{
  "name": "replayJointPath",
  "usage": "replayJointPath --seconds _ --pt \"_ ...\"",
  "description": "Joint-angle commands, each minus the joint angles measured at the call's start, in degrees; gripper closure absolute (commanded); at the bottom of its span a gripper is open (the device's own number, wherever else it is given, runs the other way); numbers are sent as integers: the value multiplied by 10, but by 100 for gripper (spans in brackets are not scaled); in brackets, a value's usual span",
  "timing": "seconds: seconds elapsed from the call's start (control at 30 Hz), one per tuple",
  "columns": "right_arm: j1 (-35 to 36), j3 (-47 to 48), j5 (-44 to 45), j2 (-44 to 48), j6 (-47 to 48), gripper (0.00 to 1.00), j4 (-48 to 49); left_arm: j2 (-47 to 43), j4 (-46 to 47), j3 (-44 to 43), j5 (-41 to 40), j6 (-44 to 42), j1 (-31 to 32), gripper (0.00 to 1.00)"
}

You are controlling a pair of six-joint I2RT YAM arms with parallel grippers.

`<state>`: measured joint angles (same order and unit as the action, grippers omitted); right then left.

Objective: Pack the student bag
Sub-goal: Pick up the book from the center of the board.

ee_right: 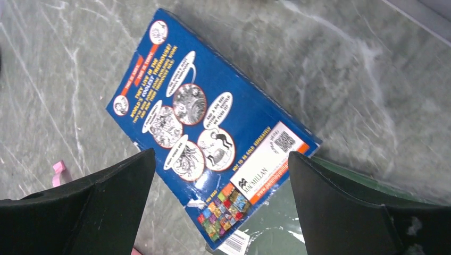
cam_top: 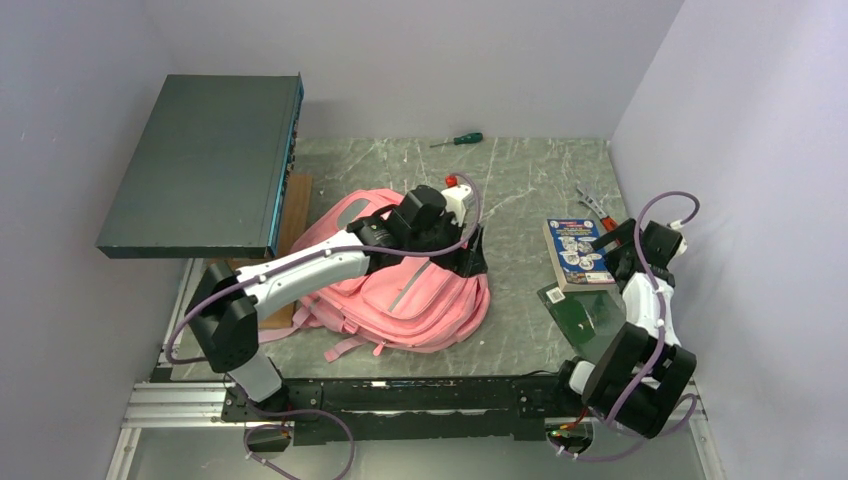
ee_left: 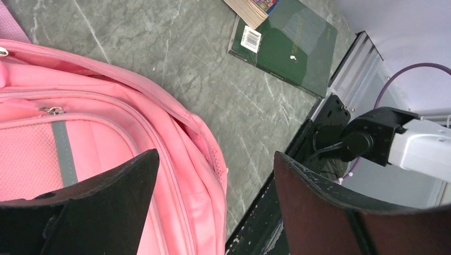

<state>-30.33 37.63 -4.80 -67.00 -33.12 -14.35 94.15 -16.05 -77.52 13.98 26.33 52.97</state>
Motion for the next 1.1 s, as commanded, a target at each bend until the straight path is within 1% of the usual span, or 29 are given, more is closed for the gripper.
replayJointPath --seconds 0.0,0.07,0.17,0.27,0.3,0.4,0.5,0.57,0.73,0.83,0.97,1.07 --pt "-6 50 -27 -32 60 2 28 -60 14 14 14 -20 2 16" --pt "-29 63 -28 -59 76 2 19 -59 22 19 26 -15 2 13" --pt "-52 67 -13 -88 90 2 41 -48 12 8 41 -6 1 9" --pt "-56 101 27 -146 100 2 10 -45 14 6 49 4 1 7" --pt "-59 109 26 -164 103 2 5 -46 16 8 49 6 2 6" --pt "-62 113 -25 -209 103 3 9 -44 18 10 41 9 1 4" --pt "-55 87 -97 -211 91 5 38 -30 11 -3 23 9 1 2" --pt "-43 60 -142 -197 83 8 62 -13 4 -21 7 7 1 3" --pt "6 40 -191 -177 68 20 66 53 6 -79 -12 11 -5 7" --pt "14 35 -225 -176 63 25 82 108 9 -119 -11 -2 -7 10" --pt "14 29 -265 -201 65 27 116 183 -26 -202 7 -21 -11 18" --pt "15 19 -302 -225 53 30 162 206 -19 -214 16 -29 -12 19"
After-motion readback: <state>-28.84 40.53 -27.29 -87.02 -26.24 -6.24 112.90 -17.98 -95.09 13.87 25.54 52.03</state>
